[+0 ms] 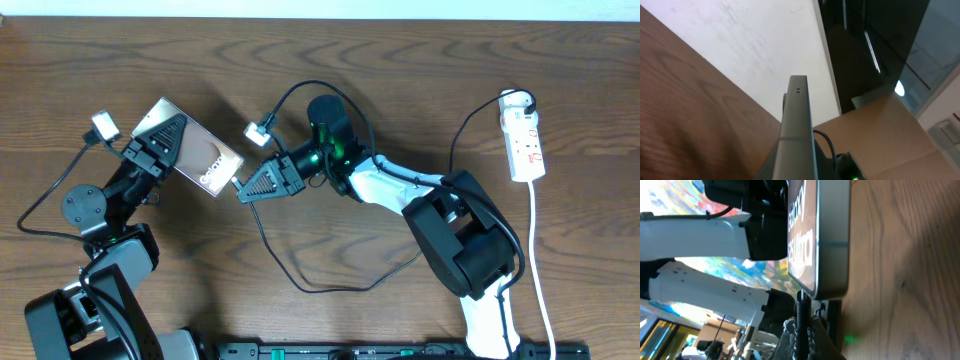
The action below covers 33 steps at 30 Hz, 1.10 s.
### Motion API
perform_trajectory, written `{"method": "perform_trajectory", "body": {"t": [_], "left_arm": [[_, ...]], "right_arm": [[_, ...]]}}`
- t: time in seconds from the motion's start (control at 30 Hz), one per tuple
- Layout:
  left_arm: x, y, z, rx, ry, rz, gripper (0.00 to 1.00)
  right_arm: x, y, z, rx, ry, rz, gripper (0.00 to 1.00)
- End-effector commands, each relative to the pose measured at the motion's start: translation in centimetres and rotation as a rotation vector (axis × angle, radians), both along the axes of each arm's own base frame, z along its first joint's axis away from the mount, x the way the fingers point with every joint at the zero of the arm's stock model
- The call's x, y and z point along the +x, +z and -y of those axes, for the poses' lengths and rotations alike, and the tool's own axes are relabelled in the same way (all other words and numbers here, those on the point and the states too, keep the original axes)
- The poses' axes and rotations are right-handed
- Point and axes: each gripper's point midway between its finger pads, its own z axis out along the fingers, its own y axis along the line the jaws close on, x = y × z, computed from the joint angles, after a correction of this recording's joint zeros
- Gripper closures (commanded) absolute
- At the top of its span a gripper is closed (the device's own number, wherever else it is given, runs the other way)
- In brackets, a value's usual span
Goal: Plug charger to phone and switch on socket
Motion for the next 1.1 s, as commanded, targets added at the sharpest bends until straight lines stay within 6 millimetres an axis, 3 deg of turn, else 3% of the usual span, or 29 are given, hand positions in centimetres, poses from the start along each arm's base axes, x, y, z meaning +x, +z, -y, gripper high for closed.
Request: {"method": "perform_trajectory", "body": {"t": [0.0,0.57,1.07], "left_arm": [[-1.7,0.2,2.7,0.066,-0.172,0.022,0.93],[-2.8,-0.2,3.7,0.086,-0.254,0.013,0.92],[-2.4,-0.1,3.4,0.079,-0.228,0.016,0.92]], "right_arm": [[1.4,0.7,-0.1,0.02,-0.051,0.037,0.99],[1.3,0.8,-0.1,0.029,-0.046,0.052,0.99],[1.2,0.8,-0.1,0.029,-0.044,0.052,0.99]]}}
